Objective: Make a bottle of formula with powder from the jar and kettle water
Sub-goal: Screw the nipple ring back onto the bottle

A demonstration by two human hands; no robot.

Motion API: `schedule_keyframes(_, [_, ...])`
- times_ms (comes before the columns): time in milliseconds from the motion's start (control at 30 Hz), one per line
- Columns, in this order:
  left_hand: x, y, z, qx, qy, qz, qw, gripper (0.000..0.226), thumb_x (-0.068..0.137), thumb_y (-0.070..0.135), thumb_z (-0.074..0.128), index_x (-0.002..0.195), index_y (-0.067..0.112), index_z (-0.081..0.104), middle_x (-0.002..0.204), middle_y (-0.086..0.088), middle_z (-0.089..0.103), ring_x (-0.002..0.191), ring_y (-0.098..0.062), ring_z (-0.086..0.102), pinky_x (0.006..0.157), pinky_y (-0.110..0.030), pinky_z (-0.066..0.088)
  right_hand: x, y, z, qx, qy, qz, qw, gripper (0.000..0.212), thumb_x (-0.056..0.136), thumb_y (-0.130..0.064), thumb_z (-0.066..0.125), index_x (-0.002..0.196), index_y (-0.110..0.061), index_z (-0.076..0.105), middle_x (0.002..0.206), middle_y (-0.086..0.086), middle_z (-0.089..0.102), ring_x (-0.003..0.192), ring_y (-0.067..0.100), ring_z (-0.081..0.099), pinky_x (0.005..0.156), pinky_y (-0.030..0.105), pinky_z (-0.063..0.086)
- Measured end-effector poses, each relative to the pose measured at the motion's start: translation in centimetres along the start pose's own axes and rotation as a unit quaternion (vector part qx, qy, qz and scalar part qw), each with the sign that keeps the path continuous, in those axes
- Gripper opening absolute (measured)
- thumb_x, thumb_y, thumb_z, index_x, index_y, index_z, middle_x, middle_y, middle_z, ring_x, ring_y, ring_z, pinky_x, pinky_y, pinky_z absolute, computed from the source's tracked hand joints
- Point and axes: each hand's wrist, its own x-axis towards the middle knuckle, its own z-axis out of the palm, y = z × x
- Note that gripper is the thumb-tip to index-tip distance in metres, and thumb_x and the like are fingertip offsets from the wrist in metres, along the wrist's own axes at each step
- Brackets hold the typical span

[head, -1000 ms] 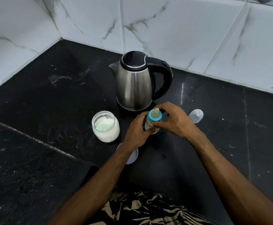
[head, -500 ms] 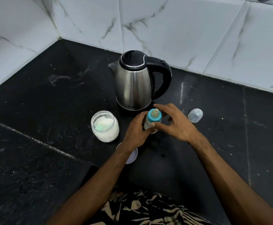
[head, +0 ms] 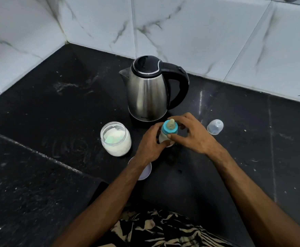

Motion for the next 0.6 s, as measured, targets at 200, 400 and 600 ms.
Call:
schedule_keyframes(200, [0.0, 0.2, -0.1, -0.009, -0.001, 0.004, 1.0, 0.059, 0.082, 0.028, 0.075, 0.135, 0.024, 0.048, 0.133, 0.005, 0.057, 0.123, -0.009, 0.054, 0.102, -0.04, 0.048, 0.4, -0.4, 0.8, -0.026, 0.049, 0.045, 0.997, 0.068, 0.063, -0.064, 0.075, 0.116, -0.028, 0.054, 0.105, -0.008, 0.05, 0.09, 0.004, 0.05, 0.077, 0.018, 0.045])
schedule_keyframes(400, [0.0, 0.2, 0.0, -0.001, 0.002, 0.009, 1.0, 0.061, 0.081, 0.028, 0.077, 0.134, 0.027, 0.048, 0.132, 0.007, 0.057, 0.121, -0.007, 0.054, 0.102, -0.036, 0.049, 0.3, -0.1, -0.1, 0.002, 0.009, -0.009, 1.0, 0.052, 0.079, -0.042, 0.077, 0.126, -0.026, 0.059, 0.104, -0.005, 0.053, 0.092, 0.005, 0.051, 0.079, 0.026, 0.048])
schedule_keyframes(600, [-0.1, 0.3, -0.2, -0.001, -0.005, 0.007, 1.0, 0.059, 0.084, 0.031, 0.074, 0.136, 0.024, 0.046, 0.135, 0.004, 0.055, 0.123, -0.009, 0.053, 0.104, -0.037, 0.047, 0.3, -0.8, 0.5, -0.015, 0.049, 0.026, 0.998, 0.064, 0.067, -0.056, 0.08, 0.118, -0.027, 0.055, 0.097, -0.015, 0.047, 0.085, 0.0, 0.049, 0.072, 0.012, 0.038])
